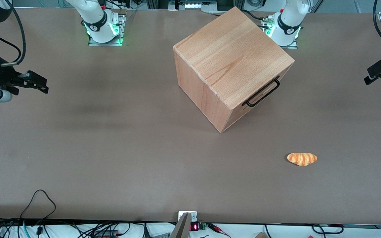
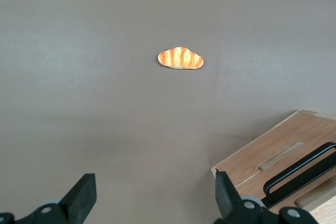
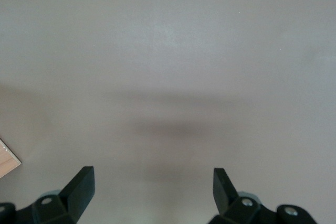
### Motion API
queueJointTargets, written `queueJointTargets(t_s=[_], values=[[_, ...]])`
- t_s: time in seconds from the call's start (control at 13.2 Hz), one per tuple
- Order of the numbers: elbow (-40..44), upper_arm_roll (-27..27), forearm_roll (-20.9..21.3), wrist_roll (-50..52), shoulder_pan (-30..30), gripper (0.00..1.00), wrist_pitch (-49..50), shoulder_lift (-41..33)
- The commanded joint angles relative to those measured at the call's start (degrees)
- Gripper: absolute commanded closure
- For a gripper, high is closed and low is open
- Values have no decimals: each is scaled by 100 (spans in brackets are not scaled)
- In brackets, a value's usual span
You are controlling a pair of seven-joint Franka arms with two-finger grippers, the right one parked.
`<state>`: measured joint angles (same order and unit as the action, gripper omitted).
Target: Open top drawer with left arm
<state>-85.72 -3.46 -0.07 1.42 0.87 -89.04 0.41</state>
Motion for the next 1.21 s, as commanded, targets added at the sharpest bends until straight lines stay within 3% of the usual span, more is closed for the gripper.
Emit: queueJointTargets(t_s=[0.0, 0.91, 1.13], values=[[90, 21, 25, -125, 36, 0, 106, -15], [267, 91, 7, -107, -34, 0, 106, 143], [126, 415, 16, -125, -43, 0, 115, 213]])
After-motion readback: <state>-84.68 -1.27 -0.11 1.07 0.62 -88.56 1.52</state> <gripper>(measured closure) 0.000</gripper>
